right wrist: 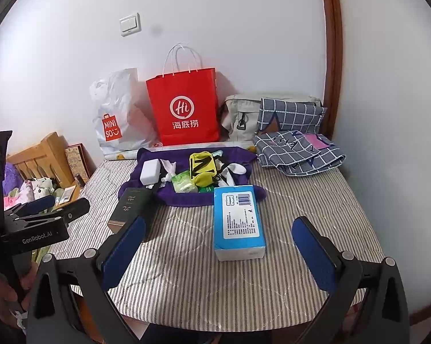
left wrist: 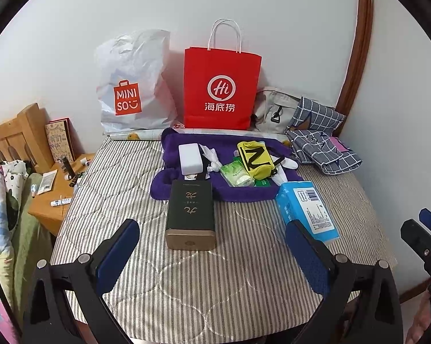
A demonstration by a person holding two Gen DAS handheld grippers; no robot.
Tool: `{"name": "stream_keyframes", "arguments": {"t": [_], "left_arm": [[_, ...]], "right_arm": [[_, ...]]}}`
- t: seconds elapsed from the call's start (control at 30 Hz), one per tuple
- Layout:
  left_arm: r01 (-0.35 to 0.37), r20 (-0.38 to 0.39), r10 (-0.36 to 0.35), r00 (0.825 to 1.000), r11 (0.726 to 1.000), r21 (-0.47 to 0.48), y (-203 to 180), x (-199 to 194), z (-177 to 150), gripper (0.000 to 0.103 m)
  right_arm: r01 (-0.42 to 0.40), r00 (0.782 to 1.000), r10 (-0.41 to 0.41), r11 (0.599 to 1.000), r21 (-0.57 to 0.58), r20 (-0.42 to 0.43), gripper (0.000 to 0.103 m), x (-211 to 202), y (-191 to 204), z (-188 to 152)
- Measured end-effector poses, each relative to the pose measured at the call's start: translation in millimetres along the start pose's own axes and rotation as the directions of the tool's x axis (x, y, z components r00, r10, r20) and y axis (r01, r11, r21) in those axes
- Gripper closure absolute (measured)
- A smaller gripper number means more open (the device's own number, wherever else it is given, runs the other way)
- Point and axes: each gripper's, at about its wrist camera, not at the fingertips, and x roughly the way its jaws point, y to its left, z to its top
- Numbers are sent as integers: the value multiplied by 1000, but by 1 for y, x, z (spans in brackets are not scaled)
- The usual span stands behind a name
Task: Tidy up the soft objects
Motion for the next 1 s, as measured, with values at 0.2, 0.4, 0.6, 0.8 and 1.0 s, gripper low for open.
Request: {"name": "stream_keyframes", "arguments": {"t": [0.2,0.4,0.6,0.8,1.0], "left_arm": [[2,0,-2,1000,1000,1,0,0,0,0],[4,2,-4,1000,1000,2,0,0,0,0],[3,3,-3,1000,1000,-1,-1,-1,0,0],[4,0,-4,1000,1000,-2,0,-1,0,0],[2,2,-2,1000,1000,-5,1,-1,-1,0]], "right_arm": [[-1,1000,1,1000,2,2,2,-2,0,2],[0,1000,0,1000,1,2,2,-2,0,2],[-1,1000,1,1000,1,2,2,-2,0,3],[-1,1000,1,1000,0,1,2,-2,0,3],[-1,1000,1,1000,1,1,2,-2,0,2]]}}
